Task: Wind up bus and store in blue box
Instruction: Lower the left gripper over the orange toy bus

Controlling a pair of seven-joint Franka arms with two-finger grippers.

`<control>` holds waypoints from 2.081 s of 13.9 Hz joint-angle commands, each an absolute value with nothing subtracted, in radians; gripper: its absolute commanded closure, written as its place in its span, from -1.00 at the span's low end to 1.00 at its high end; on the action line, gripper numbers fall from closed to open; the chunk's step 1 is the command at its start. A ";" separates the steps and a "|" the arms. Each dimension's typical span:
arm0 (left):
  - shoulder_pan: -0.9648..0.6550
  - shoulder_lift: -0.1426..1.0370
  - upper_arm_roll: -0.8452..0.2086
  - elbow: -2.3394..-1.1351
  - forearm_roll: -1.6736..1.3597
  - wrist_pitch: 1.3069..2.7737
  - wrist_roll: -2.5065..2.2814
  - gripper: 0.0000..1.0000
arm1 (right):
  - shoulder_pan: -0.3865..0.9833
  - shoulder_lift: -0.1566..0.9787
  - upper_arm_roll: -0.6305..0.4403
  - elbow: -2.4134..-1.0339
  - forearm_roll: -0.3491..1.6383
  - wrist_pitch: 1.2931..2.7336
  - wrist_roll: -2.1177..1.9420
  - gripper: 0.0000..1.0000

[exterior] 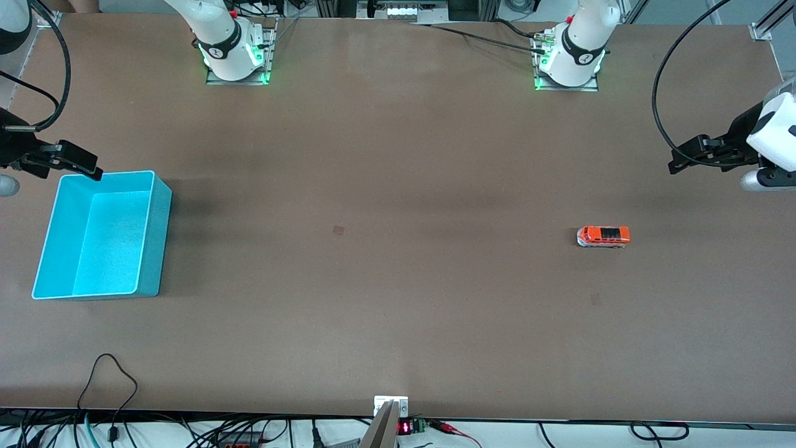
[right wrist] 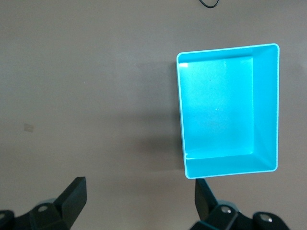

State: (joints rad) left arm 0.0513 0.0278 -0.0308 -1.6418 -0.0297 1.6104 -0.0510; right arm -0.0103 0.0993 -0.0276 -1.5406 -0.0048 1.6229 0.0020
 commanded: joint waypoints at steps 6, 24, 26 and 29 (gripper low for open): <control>0.046 0.024 -0.084 -1.663 -0.018 1.528 -0.052 -1.00 | -0.015 0.104 -0.028 -1.523 0.011 1.609 0.002 -1.00; 0.084 0.397 -0.104 -1.756 0.018 1.854 0.701 -1.00 | -0.017 0.104 -0.037 -1.523 0.011 1.609 -0.002 -1.00; 0.109 0.394 -0.104 -1.834 0.032 1.966 0.889 -1.00 | -0.017 0.104 -0.035 -1.523 0.011 1.609 -0.002 -1.00; 0.135 0.397 -0.106 -1.932 0.054 2.139 1.269 -1.00 | -0.014 0.103 -0.034 -1.523 0.011 1.609 0.002 -1.00</control>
State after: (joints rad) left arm 0.1124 0.4179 -0.0992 -1.8534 0.0344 2.0458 1.0569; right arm -0.0112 0.0995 -0.0385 -1.5406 -0.0048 1.6226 0.0018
